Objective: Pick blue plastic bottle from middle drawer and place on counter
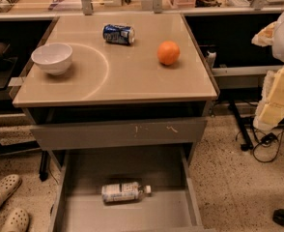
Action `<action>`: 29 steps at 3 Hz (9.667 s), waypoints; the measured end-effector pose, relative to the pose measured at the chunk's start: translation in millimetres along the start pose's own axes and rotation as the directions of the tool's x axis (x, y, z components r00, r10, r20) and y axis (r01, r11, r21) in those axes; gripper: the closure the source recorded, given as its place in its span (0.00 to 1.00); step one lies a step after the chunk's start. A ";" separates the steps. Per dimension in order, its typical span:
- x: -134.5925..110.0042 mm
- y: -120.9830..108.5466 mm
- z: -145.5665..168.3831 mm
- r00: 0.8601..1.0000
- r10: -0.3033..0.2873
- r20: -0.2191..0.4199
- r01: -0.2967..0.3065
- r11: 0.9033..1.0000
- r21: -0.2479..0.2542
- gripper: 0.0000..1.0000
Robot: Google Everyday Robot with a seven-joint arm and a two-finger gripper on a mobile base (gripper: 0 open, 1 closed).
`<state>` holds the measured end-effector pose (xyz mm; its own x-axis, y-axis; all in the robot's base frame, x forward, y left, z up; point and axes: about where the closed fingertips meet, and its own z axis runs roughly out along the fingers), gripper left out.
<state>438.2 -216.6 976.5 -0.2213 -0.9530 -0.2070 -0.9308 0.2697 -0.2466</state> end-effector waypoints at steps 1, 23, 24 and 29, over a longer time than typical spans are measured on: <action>0.0 0.0 0.1 1.000 0.000 0.000 0.000 1.000 0.000 0.00; -149.9 195.5 617.4 0.906 0.119 0.407 0.091 0.883 -0.460 0.43; -149.9 195.5 617.4 0.906 0.119 0.407 0.091 0.883 -0.460 0.66; -132.6 153.4 441.5 0.898 0.258 0.355 -0.079 0.891 -0.448 1.00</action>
Offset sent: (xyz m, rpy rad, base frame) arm 0.0109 0.0101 -0.0317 0.0279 -0.0315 0.0181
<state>453.1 12.1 548.1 -0.3358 -0.7375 -0.5860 -0.9418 0.2537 0.2204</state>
